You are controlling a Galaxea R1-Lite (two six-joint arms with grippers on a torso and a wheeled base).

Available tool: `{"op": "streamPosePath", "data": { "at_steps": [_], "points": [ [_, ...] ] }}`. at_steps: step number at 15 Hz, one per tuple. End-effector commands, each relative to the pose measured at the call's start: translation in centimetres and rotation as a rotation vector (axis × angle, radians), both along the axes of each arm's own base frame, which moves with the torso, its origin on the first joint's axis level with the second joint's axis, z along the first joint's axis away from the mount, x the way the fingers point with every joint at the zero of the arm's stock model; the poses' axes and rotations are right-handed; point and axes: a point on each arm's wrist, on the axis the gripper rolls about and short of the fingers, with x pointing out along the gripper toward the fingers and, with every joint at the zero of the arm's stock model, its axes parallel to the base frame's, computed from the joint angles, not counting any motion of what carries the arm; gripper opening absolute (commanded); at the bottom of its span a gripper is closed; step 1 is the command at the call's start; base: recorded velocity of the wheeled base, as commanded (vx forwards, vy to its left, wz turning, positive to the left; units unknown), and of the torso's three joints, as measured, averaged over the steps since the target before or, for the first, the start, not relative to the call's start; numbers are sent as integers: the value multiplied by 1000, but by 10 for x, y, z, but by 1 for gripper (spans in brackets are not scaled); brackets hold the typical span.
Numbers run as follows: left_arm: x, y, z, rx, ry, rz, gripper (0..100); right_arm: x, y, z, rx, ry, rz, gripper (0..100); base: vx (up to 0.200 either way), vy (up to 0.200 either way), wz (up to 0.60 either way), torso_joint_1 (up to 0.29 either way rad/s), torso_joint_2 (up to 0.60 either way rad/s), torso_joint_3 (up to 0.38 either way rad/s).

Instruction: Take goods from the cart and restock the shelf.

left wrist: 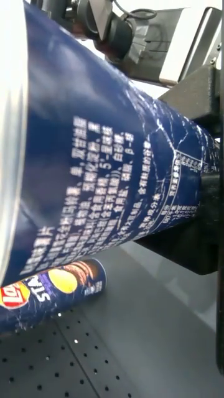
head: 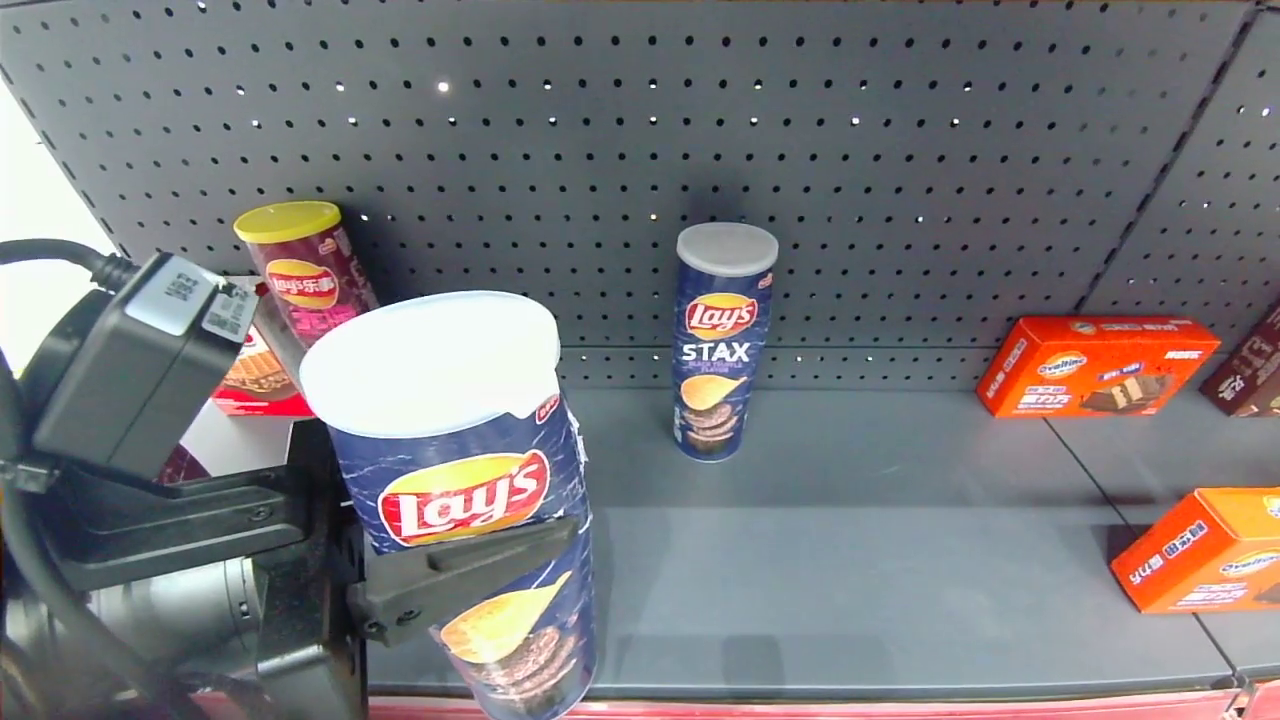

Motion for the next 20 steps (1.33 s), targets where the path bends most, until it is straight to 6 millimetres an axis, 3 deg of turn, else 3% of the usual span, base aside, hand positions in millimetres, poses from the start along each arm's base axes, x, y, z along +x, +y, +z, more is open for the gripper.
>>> {"op": "streamPosePath", "data": {
  "at_steps": [1,3,4,5,7,10,14,18,20],
  "points": [
    [1,1,0,0,-1,10,0,0,0,0,-3,1,-1,100,0,0,0,0,0,0],
    [3,4,0,1,0,25,0,-1,0,9,-26,-11,-4,100,0,0,0,0,0,0],
    [4,3,3,-7,-8,25,0,5,1,61,-17,-10,30,100,0,0,0,0,0,0],
    [5,2,3,-5,-7,25,0,29,1,97,24,69,61,100,0,0,0,0,0,0],
    [4,3,-2,6,2,26,0,34,4,129,7,18,209,100,0,0,0,0,0,0],
    [3,6,-1,4,-4,40,0,68,10,166,-32,57,299,100,0,0,0,0,0,0],
    [2,6,3,-4,-17,55,0,121,41,174,-107,106,531,100,0,0,0,0,0,0],
    [1,7,-1,3,-6,60,0,173,67,170,-113,120,582,100,0,0,0,0,0,0],
    [-2,10,-3,4,-3,66,0,211,83,163,-103,106,618,100,0,0,0,0,0,0]
  ]
}}
